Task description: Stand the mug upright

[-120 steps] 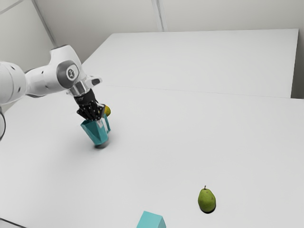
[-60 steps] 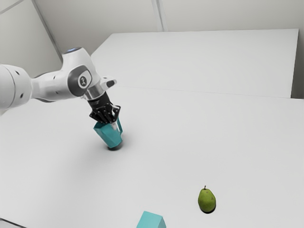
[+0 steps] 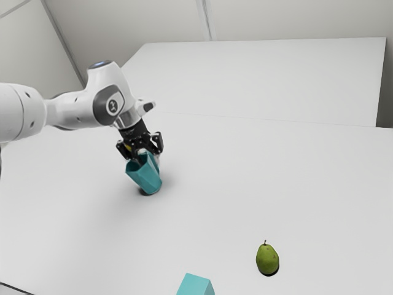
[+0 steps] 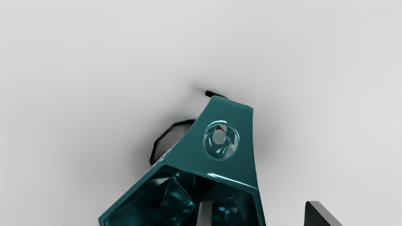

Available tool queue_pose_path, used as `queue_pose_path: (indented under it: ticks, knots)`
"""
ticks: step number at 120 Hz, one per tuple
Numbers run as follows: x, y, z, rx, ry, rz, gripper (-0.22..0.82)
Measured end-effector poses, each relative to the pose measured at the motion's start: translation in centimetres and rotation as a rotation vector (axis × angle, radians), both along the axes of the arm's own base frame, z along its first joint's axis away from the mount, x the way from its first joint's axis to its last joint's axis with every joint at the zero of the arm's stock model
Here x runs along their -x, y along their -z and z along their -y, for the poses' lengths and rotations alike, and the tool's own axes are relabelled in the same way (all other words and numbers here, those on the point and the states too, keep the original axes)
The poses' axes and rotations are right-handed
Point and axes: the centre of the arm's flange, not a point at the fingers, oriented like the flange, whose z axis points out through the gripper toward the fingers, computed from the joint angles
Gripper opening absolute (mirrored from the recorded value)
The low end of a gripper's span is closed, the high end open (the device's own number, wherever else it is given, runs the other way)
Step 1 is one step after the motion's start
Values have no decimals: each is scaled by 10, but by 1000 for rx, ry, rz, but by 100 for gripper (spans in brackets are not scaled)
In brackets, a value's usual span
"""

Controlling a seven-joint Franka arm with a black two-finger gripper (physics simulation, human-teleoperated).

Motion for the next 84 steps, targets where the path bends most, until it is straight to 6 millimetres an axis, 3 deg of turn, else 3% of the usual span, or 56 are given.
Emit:
queue_pose_path:
  ticks: [14, 31, 41, 52, 84]
  knots:
    - [1, -12, 3, -19, 3, 15, 41]
    - [4, -38, 13, -44, 17, 52, 50]
    - [6, -66, 24, -60, 36, 83, 54]
    - [7, -82, 32, -85, 62, 99, 56]
    - [1, -131, 28, -187, 156, 129, 59]
